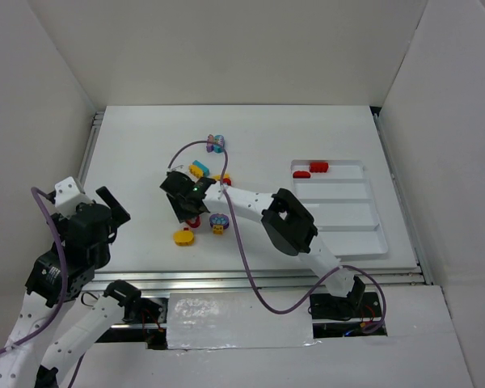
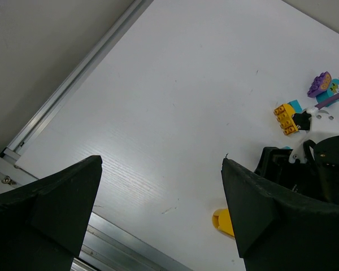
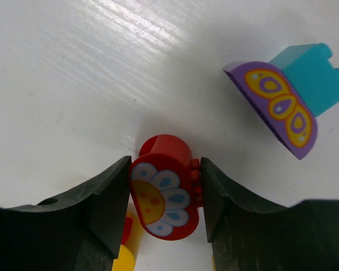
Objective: Sort the legos into containers by color
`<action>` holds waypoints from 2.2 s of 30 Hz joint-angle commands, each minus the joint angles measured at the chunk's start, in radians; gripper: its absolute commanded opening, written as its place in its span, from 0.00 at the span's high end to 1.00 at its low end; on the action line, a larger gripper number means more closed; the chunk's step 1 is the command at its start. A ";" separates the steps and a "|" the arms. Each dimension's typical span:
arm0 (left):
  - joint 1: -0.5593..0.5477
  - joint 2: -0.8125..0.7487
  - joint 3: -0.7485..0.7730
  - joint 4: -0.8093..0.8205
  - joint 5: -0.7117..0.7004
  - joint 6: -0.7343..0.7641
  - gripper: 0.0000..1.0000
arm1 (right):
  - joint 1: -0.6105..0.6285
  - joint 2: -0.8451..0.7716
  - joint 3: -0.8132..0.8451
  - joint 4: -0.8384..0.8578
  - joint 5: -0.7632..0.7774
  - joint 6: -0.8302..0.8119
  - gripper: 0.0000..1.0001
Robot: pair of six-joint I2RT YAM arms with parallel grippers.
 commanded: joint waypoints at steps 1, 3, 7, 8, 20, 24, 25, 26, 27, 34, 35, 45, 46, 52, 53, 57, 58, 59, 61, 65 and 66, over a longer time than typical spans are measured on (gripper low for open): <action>0.004 0.007 0.001 0.033 0.001 0.026 0.00 | 0.000 -0.101 0.004 0.008 0.077 -0.013 0.94; 0.004 0.003 0.001 0.035 0.001 0.024 0.00 | -0.008 -0.170 -0.021 0.006 0.091 -0.009 0.95; 0.006 -0.004 -0.005 0.041 0.005 0.031 0.00 | -0.107 -0.407 -0.177 0.060 0.112 0.034 0.96; 0.007 -0.002 -0.005 0.044 0.008 0.034 0.00 | -0.147 -0.446 -0.214 0.064 0.105 0.046 0.96; 0.026 0.009 -0.017 0.079 0.068 0.070 0.00 | -0.978 -0.497 -0.435 -0.008 0.054 0.232 0.99; 0.027 0.010 -0.019 0.087 0.082 0.078 0.00 | -1.077 -0.456 -0.429 0.011 0.042 0.249 0.97; 0.029 0.012 -0.020 0.093 0.086 0.084 0.01 | -1.086 -0.446 -0.417 0.012 0.039 0.248 0.97; 0.029 0.013 -0.022 0.096 0.097 0.087 0.00 | -1.097 -0.437 -0.406 0.009 0.034 0.244 0.95; 0.029 0.016 -0.023 0.098 0.099 0.090 0.00 | -1.099 -0.416 -0.394 -0.011 0.046 0.247 0.95; 0.029 0.018 -0.025 0.102 0.106 0.097 0.01 | -1.105 -0.423 -0.427 0.012 0.065 0.255 0.75; 0.030 0.016 -0.025 0.107 0.109 0.098 0.01 | -1.103 -0.422 -0.429 0.014 0.065 0.252 0.68; 0.029 0.019 -0.028 0.115 0.123 0.107 0.01 | -1.099 -0.455 -0.401 -0.020 0.094 0.248 0.14; 0.029 0.019 -0.028 0.115 0.123 0.107 0.00 | -1.084 -0.477 -0.429 -0.008 0.080 0.220 0.14; 0.037 0.033 -0.027 0.108 0.113 0.100 0.00 | -0.725 -0.688 -0.510 -0.003 0.100 0.123 0.13; 0.040 0.033 -0.025 0.108 0.117 0.103 0.00 | -0.670 -0.728 -0.531 0.007 0.092 0.111 0.13; 0.041 0.036 -0.030 0.118 0.129 0.110 0.01 | -0.397 -0.750 -0.634 0.107 -0.076 0.019 0.00; 0.041 0.039 -0.030 0.118 0.133 0.112 0.01 | -0.360 -0.720 -0.624 0.081 -0.016 0.064 0.01; 0.041 0.039 -0.030 0.119 0.133 0.112 0.01 | -0.328 -0.704 -0.610 0.027 0.035 0.126 0.01; 0.043 0.044 -0.028 0.119 0.131 0.112 0.00 | -0.213 -0.689 -0.607 0.005 0.179 0.308 0.01; 0.047 0.046 -0.028 0.115 0.129 0.109 0.01 | -0.059 -0.637 -0.641 0.041 0.267 0.480 0.04; 0.047 0.044 -0.030 0.116 0.131 0.112 0.00 | -0.048 -0.609 -0.613 0.031 0.260 0.508 0.05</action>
